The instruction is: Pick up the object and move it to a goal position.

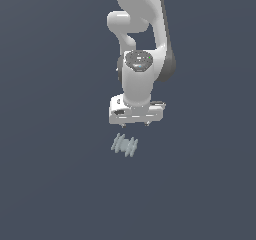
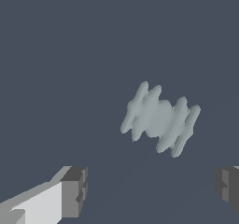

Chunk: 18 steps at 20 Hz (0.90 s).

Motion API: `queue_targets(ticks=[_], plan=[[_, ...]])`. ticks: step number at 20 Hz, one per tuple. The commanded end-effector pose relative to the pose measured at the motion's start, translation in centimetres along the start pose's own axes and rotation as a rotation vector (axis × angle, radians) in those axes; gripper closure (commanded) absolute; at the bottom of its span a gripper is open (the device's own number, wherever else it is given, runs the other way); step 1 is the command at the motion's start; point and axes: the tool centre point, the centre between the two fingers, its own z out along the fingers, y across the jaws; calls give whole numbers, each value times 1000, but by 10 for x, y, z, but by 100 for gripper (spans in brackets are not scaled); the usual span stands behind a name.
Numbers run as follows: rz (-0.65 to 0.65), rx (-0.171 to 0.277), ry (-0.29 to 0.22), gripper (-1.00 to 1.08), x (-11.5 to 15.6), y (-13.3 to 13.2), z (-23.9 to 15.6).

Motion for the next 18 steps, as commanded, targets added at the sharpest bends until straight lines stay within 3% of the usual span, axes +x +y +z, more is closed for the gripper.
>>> queue_targets(ticks=[1, 10, 18], plan=[[-5, -1, 0, -92, 0, 1, 1], [-97, -5, -2, -92, 2, 5, 8], [-268, -11, -6, -92, 6, 12, 22]])
